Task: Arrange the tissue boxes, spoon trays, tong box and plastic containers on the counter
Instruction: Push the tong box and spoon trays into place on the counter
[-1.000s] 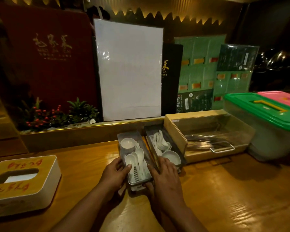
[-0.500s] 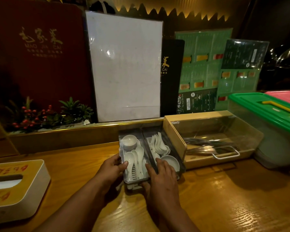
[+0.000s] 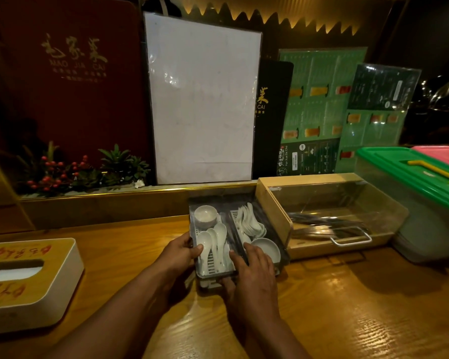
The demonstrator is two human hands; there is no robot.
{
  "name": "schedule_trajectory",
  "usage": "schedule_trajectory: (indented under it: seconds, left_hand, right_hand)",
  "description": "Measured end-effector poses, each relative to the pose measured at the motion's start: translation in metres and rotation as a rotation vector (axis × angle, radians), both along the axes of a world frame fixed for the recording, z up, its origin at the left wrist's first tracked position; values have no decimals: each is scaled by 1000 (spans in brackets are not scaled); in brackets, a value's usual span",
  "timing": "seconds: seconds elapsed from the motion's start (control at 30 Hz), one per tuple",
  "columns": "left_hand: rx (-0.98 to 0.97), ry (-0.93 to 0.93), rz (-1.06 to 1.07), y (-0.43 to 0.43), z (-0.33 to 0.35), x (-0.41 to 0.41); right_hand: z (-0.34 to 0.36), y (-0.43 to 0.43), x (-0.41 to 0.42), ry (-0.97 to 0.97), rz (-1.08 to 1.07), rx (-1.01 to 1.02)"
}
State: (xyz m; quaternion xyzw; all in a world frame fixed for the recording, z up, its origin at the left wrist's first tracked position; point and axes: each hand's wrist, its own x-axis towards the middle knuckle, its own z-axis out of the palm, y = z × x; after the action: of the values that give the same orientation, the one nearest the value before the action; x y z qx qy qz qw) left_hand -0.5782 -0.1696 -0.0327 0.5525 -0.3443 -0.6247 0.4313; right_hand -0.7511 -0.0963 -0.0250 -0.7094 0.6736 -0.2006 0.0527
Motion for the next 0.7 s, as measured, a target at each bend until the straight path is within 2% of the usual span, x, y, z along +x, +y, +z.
schedule_trajectory:
  seconds: [0.07,0.13,0.27,0.4,0.53,0.7]
  left_hand:
    - [-34,-88,-23,3,2,3]
    - [-105,-251,-39,2,-2,10]
    - [-234,-493,-32,32,28,33]
    - [-428,-816,-102,62,50,98]
    - [-567,-1113,-78,91,64,176]
    - [-586,-1237,54,123,66,265]
  right_hand:
    - [1,0,1,10,2,0]
    - [2,0,3,19,7,24]
    - [2,9,27,-27,100,-34]
    - [2,21,89,-126,266,-121]
    - [4,29,172,-208,397,-75]
    - [7,39,259,-223,424,-13]
